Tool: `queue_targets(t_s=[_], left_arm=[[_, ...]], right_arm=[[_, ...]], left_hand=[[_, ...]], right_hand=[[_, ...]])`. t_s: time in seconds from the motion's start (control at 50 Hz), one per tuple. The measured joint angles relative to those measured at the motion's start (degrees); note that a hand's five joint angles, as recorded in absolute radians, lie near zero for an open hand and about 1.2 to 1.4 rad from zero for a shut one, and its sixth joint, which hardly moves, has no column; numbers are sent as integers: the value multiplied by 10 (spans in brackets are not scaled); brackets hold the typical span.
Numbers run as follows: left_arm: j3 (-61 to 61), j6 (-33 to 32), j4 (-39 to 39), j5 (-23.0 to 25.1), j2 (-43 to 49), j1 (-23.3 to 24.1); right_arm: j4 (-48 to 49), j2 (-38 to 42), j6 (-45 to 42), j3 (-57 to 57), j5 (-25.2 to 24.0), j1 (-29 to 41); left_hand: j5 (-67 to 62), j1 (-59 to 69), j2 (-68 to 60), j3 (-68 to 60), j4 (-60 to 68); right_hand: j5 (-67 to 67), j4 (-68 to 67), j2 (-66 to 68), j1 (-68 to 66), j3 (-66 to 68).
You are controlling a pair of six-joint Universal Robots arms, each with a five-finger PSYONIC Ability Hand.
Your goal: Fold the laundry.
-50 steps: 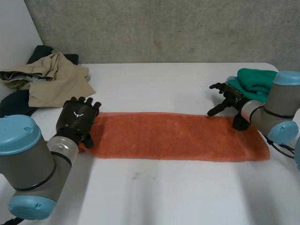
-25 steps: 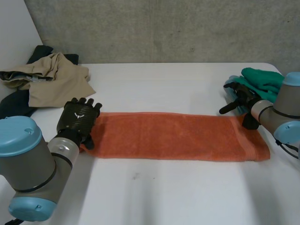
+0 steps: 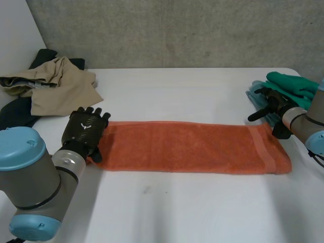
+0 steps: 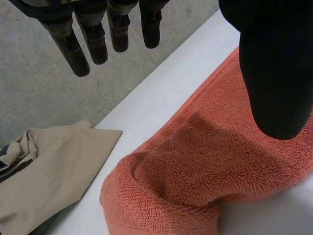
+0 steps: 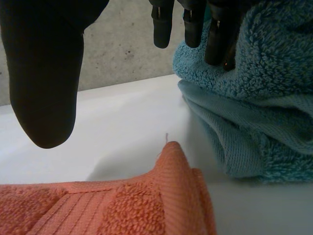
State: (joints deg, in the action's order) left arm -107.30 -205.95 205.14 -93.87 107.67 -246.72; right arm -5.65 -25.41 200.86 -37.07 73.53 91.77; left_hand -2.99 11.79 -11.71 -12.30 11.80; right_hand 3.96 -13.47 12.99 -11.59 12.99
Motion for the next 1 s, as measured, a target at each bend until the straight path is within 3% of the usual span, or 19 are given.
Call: queue_targets(t_s=[0.46,0.62,0.8,0.86,1.0], left_arm=[[-2,0,-1,1,0,1],[-3,0,-1,1,-2,2],[-3,0,-1,0,-4,2],[-4,0,-1,0,-5,2],[-7,0,-1,0,-8,2]], right_arm=[[0,3,-7,13,15,-13],[-8,-13,-46,-4,6,-8],[-7,-94,-119,-91,-23,2],[-6,-165,-168,-164,-59,14],[-12,-262,-249,-266,-89,27]], left_hand=[[0,0,0,0,0],[0,0,0,0,0],[0,0,0,0,0],[0,0,0,0,0],[0,0,0,0,0]], right_hand=[[0,0,0,0,0],[0,0,0,0,0],[0,0,0,0,0],[0,0,0,0,0],[0,0,0,0,0]])
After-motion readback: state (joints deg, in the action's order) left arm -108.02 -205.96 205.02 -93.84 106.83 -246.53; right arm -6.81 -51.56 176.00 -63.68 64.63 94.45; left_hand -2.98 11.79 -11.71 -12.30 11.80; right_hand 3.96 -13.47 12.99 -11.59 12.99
